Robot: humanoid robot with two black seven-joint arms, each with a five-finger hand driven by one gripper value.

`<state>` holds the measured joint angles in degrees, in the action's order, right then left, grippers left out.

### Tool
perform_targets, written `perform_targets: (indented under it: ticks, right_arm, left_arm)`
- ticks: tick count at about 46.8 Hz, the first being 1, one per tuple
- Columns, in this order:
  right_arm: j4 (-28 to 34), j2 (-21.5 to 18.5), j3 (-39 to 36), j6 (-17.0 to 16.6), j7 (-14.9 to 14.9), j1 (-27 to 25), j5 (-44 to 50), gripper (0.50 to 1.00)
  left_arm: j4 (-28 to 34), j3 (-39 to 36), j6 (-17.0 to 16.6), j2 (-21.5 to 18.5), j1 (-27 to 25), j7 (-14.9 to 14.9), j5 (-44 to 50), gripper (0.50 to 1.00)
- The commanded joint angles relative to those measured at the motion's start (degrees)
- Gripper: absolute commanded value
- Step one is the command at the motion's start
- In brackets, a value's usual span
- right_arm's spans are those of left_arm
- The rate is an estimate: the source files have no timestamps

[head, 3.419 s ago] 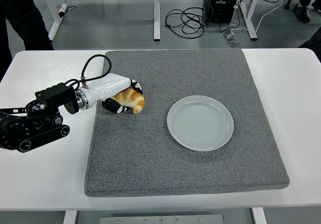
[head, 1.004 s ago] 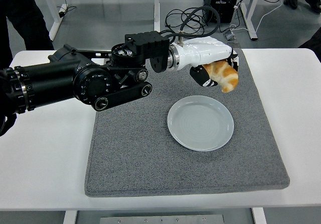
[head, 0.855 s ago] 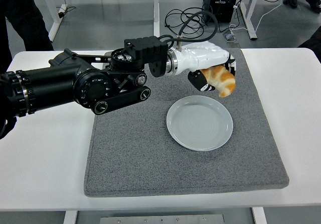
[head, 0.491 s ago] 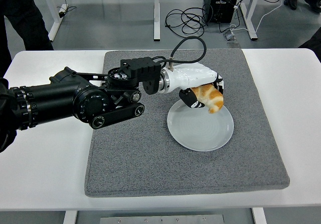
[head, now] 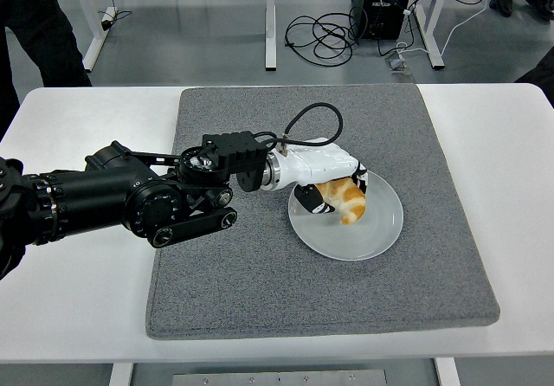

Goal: Place the bread on the plate

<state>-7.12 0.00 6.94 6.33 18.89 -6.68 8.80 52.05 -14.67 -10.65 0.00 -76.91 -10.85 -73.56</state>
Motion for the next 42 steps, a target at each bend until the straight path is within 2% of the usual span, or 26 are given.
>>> perform_targets:
  ticks: [1,6,27,39,40,41,42]
  right_arm:
    - [0.0,0.0,0.0,0.0,0.0,0.0,0.0,1.0]
    - [0.0,0.0,0.0,0.0,0.0,0.0,0.0,1.0]
    - [0.0,0.0,0.0,0.0,0.0,0.0,0.0,1.0]
    - [0.0,0.0,0.0,0.0,0.0,0.0,0.0,1.0]
    - [0.0,0.0,0.0,0.0,0.0,0.0,0.0,1.0]
    - [0.0,0.0,0.0,0.0,0.0,0.0,0.0,1.0]
    - [0.0,0.0,-0.1,0.0,0.0,0.0,0.0,1.0]
  left_arm:
    - [0.2,-0.1,0.0,0.0,0.2,-0.5,0.0,0.5]
    - [0.2,-0.1,0.0,0.0,0.5,-1.3,0.0,0.5]
    - [-0.7,-0.3,-0.2,0.0,3.7,-1.1,-2.0,0.5]
    - [-0.7,-0.2,-0.4,0.0,3.7,-0.9,-1.3,0.5]
    - [-0.7,-0.1,-0.3,0.0,3.7,-0.9,-1.2,0.558]
    - [-0.7,0.1,-0.3,0.0,3.7,-0.8,-1.0,0.729]
    - [-0.7,0.2,-0.3,0.0,3.8,-0.8,-0.7,0.853]
